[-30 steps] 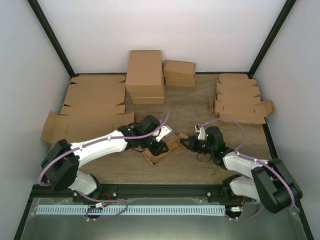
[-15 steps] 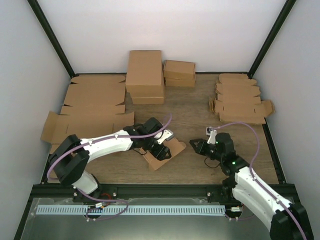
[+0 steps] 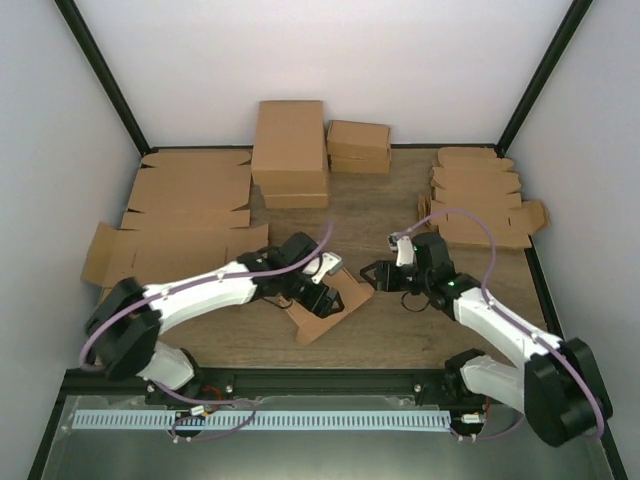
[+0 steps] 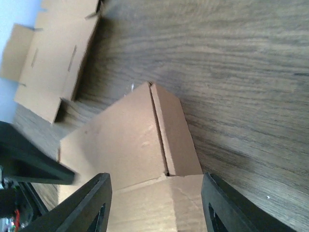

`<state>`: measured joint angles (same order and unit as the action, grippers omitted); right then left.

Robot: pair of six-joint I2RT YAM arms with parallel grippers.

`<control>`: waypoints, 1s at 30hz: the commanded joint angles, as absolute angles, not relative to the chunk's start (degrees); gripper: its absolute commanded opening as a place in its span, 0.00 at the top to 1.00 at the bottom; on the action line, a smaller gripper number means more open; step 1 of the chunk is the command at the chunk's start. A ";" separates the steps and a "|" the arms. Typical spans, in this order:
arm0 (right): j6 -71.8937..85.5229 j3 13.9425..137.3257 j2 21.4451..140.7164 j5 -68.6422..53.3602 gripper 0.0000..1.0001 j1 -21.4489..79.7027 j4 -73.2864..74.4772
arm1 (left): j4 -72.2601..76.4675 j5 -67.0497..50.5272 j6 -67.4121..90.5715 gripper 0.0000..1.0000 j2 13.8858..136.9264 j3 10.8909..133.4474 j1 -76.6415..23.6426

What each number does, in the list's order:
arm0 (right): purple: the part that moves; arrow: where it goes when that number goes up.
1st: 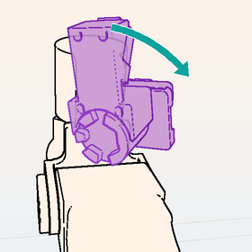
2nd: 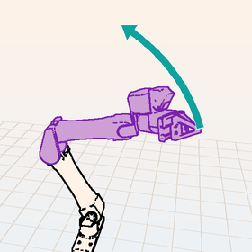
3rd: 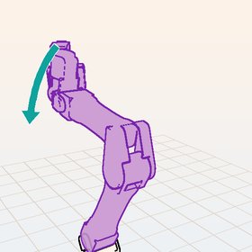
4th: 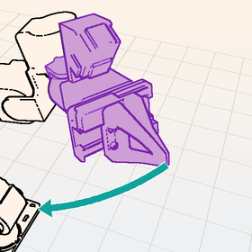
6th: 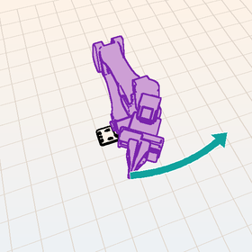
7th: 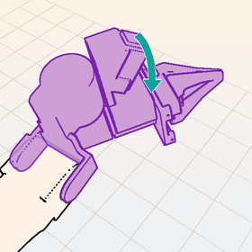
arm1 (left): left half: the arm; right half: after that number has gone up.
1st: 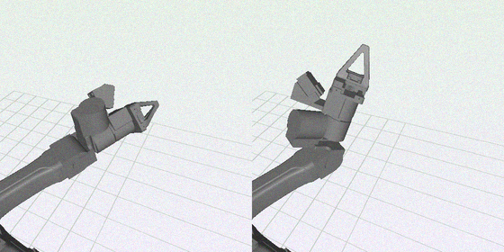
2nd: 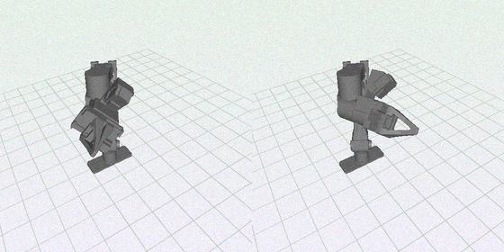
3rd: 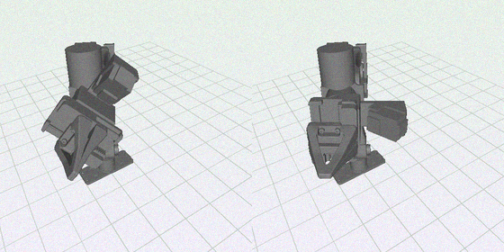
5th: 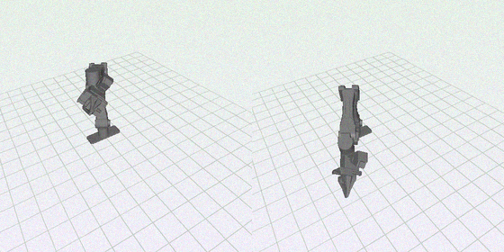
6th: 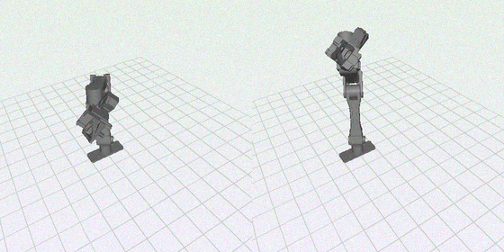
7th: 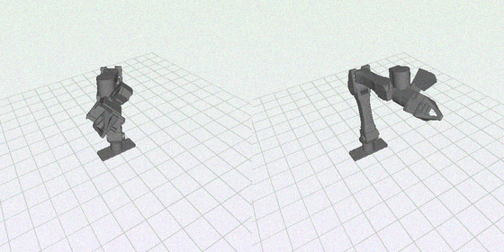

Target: Fold the paper box

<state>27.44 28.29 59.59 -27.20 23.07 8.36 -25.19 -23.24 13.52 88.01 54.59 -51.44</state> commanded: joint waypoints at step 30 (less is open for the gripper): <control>18.69 31.02 77.76 -25.94 0.66 30.37 3.03 | -7.06 -13.09 48.01 0.66 59.11 21.86 -43.40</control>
